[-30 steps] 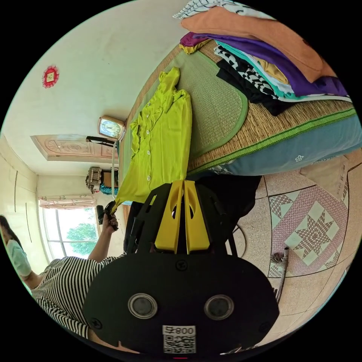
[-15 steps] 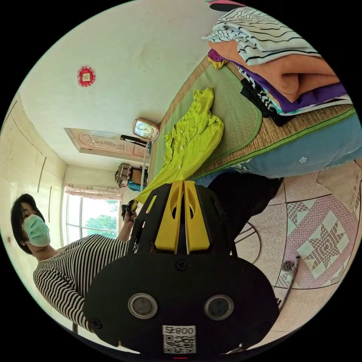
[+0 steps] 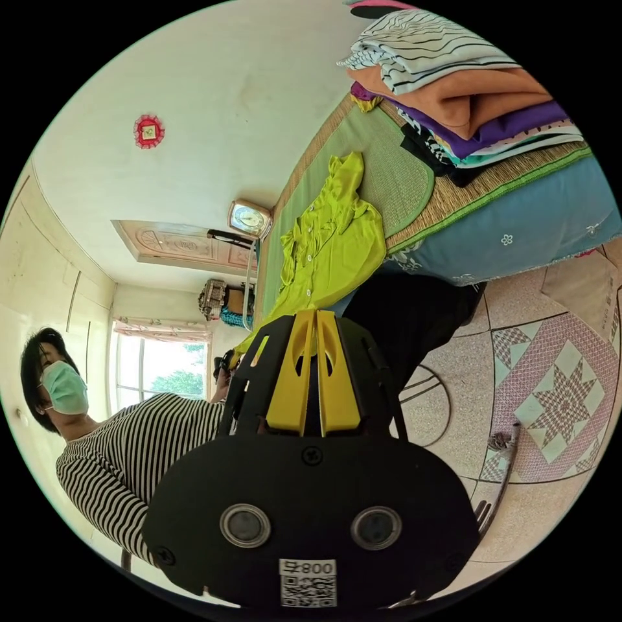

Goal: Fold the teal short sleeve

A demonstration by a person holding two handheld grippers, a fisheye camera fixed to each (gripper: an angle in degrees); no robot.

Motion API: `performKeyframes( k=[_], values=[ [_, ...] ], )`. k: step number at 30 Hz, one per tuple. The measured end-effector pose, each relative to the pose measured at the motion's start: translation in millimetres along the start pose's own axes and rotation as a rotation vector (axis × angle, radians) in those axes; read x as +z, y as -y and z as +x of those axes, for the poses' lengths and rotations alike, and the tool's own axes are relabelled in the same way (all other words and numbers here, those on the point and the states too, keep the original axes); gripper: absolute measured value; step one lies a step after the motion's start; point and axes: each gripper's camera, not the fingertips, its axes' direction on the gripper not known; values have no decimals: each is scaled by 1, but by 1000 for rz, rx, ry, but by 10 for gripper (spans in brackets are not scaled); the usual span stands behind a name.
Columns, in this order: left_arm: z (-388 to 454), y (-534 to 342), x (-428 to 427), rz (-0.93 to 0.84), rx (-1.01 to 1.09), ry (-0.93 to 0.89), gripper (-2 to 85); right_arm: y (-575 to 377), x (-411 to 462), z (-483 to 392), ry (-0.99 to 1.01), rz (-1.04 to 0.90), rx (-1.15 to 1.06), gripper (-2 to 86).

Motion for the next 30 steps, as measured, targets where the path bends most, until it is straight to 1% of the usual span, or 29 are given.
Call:
performKeyframes(
  k=[4,7,13,20,30],
  values=[
    [2,-3,9,-14,-21,-4,7,3,13,12,10,-2,24,3],
    [4,-3,16,-34,-29,20,7,4,25,28,-41,-25,69,4],
    [9,-4,31,-61,-49,30,7,-8,43,62,36,21,137,16],
    [20,2,54,-91,-48,41,7,-24,58,76,123,69,168,64],
    [37,2,92,-118,-37,45,7,-39,113,60,220,62,144,71]
  ],
)
